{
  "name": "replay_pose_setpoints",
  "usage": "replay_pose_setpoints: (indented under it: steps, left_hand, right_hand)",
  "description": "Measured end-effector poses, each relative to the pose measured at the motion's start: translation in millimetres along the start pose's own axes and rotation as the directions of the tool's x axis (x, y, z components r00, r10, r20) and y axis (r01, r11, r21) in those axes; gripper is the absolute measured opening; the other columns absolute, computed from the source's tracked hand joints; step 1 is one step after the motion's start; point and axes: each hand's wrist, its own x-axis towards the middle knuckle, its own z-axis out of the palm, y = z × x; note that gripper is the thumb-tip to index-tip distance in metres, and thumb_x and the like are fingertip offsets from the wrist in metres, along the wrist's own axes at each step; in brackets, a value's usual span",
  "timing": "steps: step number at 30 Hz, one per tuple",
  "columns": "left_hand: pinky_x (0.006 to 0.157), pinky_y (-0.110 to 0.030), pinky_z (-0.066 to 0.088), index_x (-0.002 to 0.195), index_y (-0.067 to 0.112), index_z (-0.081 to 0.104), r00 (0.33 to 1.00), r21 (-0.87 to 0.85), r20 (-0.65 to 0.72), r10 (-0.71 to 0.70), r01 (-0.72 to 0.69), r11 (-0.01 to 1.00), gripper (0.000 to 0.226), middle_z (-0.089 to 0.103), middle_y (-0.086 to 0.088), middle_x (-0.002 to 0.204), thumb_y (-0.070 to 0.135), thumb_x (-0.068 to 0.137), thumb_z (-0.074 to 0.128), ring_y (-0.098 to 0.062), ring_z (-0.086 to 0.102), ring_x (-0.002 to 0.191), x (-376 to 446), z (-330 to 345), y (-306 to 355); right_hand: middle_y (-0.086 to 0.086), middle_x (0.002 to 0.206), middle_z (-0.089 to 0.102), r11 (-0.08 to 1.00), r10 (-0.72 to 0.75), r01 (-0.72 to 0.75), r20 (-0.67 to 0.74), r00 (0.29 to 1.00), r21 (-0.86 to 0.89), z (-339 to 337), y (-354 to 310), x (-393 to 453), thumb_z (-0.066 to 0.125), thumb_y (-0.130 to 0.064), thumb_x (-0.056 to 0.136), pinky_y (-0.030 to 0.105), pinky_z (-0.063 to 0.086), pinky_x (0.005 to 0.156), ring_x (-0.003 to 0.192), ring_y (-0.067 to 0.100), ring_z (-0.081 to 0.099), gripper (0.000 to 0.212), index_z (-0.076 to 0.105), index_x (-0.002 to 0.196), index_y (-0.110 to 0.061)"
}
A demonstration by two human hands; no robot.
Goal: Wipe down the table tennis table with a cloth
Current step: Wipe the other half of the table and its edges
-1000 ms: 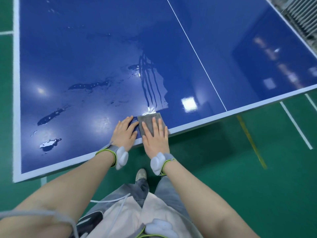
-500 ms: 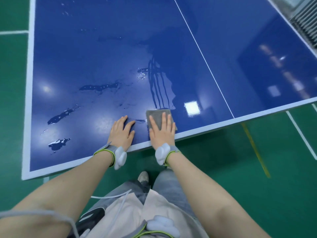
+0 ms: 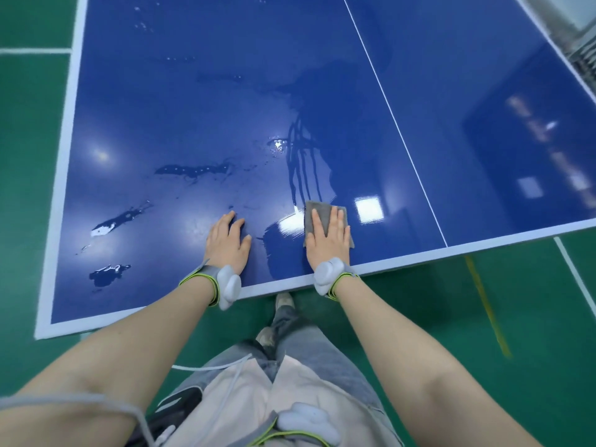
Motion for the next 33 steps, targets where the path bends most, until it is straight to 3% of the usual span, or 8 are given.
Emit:
replay_pose_setpoints:
  steps: [5, 9, 11, 15, 19, 22, 30, 33]
  left_hand:
    - [0.115, -0.034, 0.010, 0.139, 0.007, 0.035, 1.000, -0.003, -0.014, -0.019, 0.019, 1.000, 0.046, 0.020, -0.009, 0.152, 0.024, 0.097, 0.041, -0.025, 0.014, 0.141, 7, 2, 5]
    - [0.116, -0.034, 0.009, 0.139, 0.006, 0.035, 0.999, -0.002, -0.028, -0.027, 0.027, 1.000, 0.046, 0.020, -0.010, 0.152, 0.024, 0.097, 0.042, -0.025, 0.014, 0.141, 15, 4, 12]
    - [0.116, -0.035, 0.009, 0.139, 0.006, 0.035, 0.999, -0.006, -0.022, -0.029, 0.029, 1.000, 0.046, 0.020, -0.009, 0.152, 0.023, 0.097, 0.041, -0.025, 0.014, 0.141, 19, 4, 13]
    - [0.115, -0.035, 0.011, 0.137, 0.007, 0.038, 0.999, -0.018, -0.021, -0.024, 0.024, 1.000, 0.042, 0.022, -0.010, 0.151, 0.020, 0.097, 0.040, -0.026, 0.017, 0.139, 23, 2, 12]
    - [0.114, -0.033, 0.012, 0.136, 0.007, 0.040, 0.998, -0.029, -0.040, -0.038, 0.037, 0.999, 0.041, 0.024, -0.010, 0.150, 0.018, 0.097, 0.040, -0.027, 0.019, 0.139, 29, 4, 13]
    - [0.114, -0.034, 0.014, 0.135, 0.008, 0.042, 0.997, -0.041, -0.061, -0.057, 0.055, 0.998, 0.040, 0.025, -0.010, 0.150, 0.017, 0.096, 0.042, -0.027, 0.020, 0.138, 31, 6, 16]
    - [0.113, -0.032, 0.013, 0.132, 0.014, 0.047, 0.995, -0.063, -0.085, -0.054, 0.049, 0.997, 0.037, 0.026, -0.008, 0.149, 0.016, 0.096, 0.040, -0.024, 0.020, 0.138, 42, 5, 17]
    - [0.113, -0.030, 0.012, 0.133, 0.015, 0.046, 0.994, -0.093, -0.068, -0.081, 0.075, 0.993, 0.037, 0.024, -0.007, 0.150, 0.017, 0.097, 0.038, -0.024, 0.019, 0.138, 47, 3, 20]
  right_hand:
    - [0.015, 0.156, -0.018, 0.988, -0.155, 0.155, 0.008, 0.988, 0.015, 7, -36, -9, 0.017, -0.039, 0.103, 0.044, -0.010, 0.115, 0.144, 0.029, -0.019, 0.054, -0.006, 0.151, -0.030]
    - [0.016, 0.158, -0.009, 0.948, -0.318, 0.318, -0.005, 0.948, 0.007, 7, -34, -7, -0.011, -0.048, 0.085, 0.044, -0.010, 0.115, 0.145, 0.030, -0.013, 0.070, 0.002, 0.151, -0.030]
    - [0.015, 0.158, -0.006, 0.930, -0.367, 0.367, -0.028, 0.930, -0.021, 5, -22, 2, -0.009, -0.045, 0.088, 0.042, -0.010, 0.115, 0.146, 0.030, -0.010, 0.067, 0.006, 0.151, -0.030]
    - [0.012, 0.158, -0.013, 0.975, -0.220, 0.220, -0.023, 0.975, -0.027, -6, 5, 25, 0.018, -0.034, 0.104, 0.039, -0.010, 0.116, 0.145, 0.025, -0.016, 0.050, 0.002, 0.151, -0.033]
    - [0.011, 0.158, -0.015, 0.998, -0.022, 0.023, -0.027, 0.999, 0.052, -14, 8, 40, 0.018, -0.034, 0.104, 0.041, -0.008, 0.117, 0.145, 0.025, -0.017, 0.051, -0.003, 0.151, -0.033]
    - [0.011, 0.157, -0.018, 0.996, 0.010, -0.009, -0.013, 1.000, 0.085, -13, -14, 40, 0.019, -0.035, 0.104, 0.045, -0.009, 0.116, 0.144, 0.027, -0.018, 0.052, -0.005, 0.150, -0.034]
    - [0.009, 0.159, -0.007, 0.894, -0.447, 0.446, -0.007, 0.895, 0.037, -12, -25, 44, 0.023, -0.032, 0.103, 0.042, -0.007, 0.116, 0.146, 0.026, -0.011, 0.048, 0.015, 0.150, -0.034]
    - [0.010, 0.159, 0.002, 0.887, -0.445, 0.454, -0.104, 0.890, 0.089, -17, -4, 58, 0.023, -0.031, 0.101, 0.039, -0.003, 0.118, 0.147, 0.025, -0.004, 0.047, 0.029, 0.148, -0.032]
